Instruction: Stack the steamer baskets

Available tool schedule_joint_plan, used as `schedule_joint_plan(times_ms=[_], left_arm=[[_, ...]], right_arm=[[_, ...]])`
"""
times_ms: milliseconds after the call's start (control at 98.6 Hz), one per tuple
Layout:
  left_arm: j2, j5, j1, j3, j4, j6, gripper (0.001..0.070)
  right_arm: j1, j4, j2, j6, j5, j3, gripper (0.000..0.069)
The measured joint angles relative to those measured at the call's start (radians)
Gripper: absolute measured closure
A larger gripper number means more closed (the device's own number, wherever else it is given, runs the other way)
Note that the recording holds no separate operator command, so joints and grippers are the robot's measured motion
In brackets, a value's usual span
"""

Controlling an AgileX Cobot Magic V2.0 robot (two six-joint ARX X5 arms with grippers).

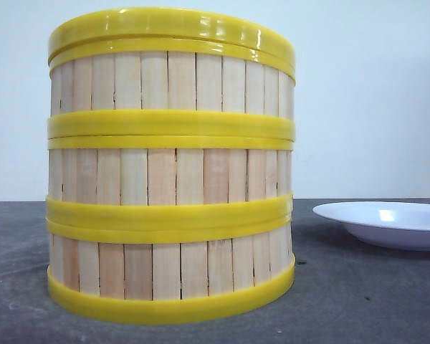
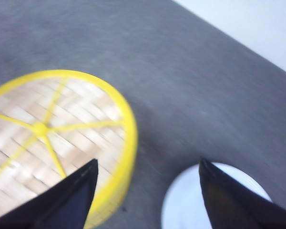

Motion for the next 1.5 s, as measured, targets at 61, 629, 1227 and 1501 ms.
schedule_joint_plan(times_ms=[61,629,1227,1501], left_arm=[[-0.036,0.0,0.006,-0.038,0.0,0.007,0.0358],[-0.203,0.16,0.021,-0.313,0.054,-0.006,0.0358],[-0.203,0.16,0.021,-0.313,0.072,-0.017,0.0678],[-0.203,0.16,0.021,-0.313,0.072,-0.017,0.0678]], right_arm=[[-0.05,0.005,-0.059,0.0,0.0,-0.045,0.0277],[-0.43,0.108,-0.571,0.09,-0.159,-0.85,0.0277],[-0.43,0.182,-0.634,0.14,-0.129,-0.962,0.0671],[-0.43,0.182,-0.634,0.14,-0.13,-0.962,0.0678]])
